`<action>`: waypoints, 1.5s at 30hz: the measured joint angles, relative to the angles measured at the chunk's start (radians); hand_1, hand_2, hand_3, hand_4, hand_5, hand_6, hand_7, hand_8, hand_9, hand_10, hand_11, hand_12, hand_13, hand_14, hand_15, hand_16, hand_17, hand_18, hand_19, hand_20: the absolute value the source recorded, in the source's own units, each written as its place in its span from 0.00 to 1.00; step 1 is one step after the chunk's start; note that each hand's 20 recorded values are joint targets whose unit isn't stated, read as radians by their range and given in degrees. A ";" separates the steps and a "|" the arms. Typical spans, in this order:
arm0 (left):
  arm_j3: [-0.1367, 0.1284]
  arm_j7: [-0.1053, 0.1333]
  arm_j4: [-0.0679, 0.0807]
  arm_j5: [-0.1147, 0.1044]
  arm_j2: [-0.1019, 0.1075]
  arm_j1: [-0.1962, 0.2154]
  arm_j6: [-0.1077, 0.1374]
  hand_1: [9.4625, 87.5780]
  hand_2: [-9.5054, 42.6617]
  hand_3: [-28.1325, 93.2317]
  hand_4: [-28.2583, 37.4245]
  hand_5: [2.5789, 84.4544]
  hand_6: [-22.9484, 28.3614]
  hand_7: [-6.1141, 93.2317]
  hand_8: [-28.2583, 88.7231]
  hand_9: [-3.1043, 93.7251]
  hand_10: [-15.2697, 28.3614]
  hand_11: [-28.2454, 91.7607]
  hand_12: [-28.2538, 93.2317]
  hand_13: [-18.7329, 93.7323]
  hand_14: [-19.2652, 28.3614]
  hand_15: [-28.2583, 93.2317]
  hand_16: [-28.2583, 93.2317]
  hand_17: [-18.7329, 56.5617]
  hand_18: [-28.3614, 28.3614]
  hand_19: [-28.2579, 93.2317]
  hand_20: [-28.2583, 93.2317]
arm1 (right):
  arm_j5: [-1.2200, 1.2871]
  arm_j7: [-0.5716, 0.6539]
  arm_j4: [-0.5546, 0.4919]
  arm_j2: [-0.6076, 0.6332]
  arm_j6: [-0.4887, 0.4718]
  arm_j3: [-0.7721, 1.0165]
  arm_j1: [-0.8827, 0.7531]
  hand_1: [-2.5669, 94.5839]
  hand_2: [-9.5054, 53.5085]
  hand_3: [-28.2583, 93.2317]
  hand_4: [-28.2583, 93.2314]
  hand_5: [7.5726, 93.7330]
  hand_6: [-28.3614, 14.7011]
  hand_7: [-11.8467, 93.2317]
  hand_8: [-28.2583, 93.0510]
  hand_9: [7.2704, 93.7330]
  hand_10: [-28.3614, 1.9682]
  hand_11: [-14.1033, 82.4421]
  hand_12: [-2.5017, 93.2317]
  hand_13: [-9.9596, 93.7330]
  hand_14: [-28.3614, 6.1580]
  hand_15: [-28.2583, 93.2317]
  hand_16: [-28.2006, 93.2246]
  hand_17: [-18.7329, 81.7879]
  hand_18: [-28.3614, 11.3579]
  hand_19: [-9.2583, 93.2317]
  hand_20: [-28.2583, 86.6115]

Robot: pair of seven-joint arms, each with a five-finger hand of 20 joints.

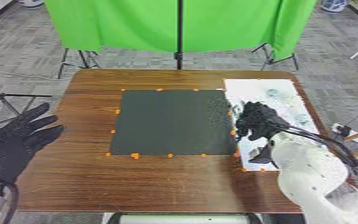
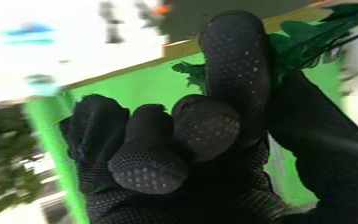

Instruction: Arrange flowers

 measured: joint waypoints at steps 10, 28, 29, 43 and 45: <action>-0.020 0.008 -0.013 -0.002 -0.005 0.094 0.010 0.21 0.16 0.82 0.03 0.39 0.49 0.31 0.14 0.34 0.65 0.49 0.34 0.41 0.74 0.62 0.21 0.16 0.92 0.68 0.32 | -0.007 -0.064 0.209 -0.140 -0.157 -0.277 0.351 0.34 0.17 1.00 0.18 1.00 0.48 0.59 0.09 0.94 0.61 0.80 0.35 0.89 0.60 0.91 0.45 0.72 0.26 1.00 0.87; 0.062 0.019 -0.013 -0.004 0.001 0.068 0.024 0.21 0.15 0.82 0.03 0.39 0.48 0.31 0.14 0.34 0.65 0.49 0.34 0.41 0.74 0.62 0.21 0.16 0.92 0.68 0.32 | -0.311 -0.135 0.544 -0.500 -0.321 -0.528 0.518 0.35 0.17 1.00 0.13 1.00 0.52 0.57 0.08 0.94 0.67 0.78 0.35 0.91 0.67 0.89 0.45 0.74 0.28 1.00 0.85; 0.065 0.017 -0.012 -0.004 0.005 0.063 0.024 0.21 0.15 0.82 0.03 0.39 0.48 0.31 0.14 0.34 0.65 0.49 0.34 0.41 0.74 0.62 0.21 0.16 0.92 0.68 0.32 | -0.314 -0.130 0.557 -0.513 -0.327 -0.531 0.517 0.35 0.17 1.00 0.12 1.00 0.53 0.57 0.08 0.94 0.68 0.78 0.35 0.91 0.68 0.89 0.45 0.74 0.28 1.00 0.85; 0.098 -0.026 0.009 -0.007 0.052 -0.008 0.011 0.21 0.15 0.82 0.03 0.38 0.48 0.31 0.14 0.34 0.65 0.49 0.34 0.41 0.74 0.62 0.21 0.16 0.92 0.68 0.32 | -0.301 -0.002 0.607 -0.600 -0.311 -0.529 0.483 0.39 0.05 0.98 0.07 0.91 0.56 0.65 0.23 1.00 0.72 0.69 0.32 0.99 0.73 0.78 0.48 0.78 0.25 1.00 0.77; 0.102 -0.035 0.013 -0.008 0.056 -0.016 0.006 0.21 0.15 0.82 0.03 0.38 0.48 0.31 0.14 0.34 0.65 0.49 0.34 0.41 0.74 0.62 0.21 0.16 0.92 0.68 0.32 | -0.292 0.008 0.611 -0.603 -0.283 -0.529 0.475 0.39 0.04 0.97 0.06 0.91 0.58 0.65 0.23 1.00 0.73 0.69 0.31 0.99 0.73 0.77 0.49 0.79 0.24 1.00 0.77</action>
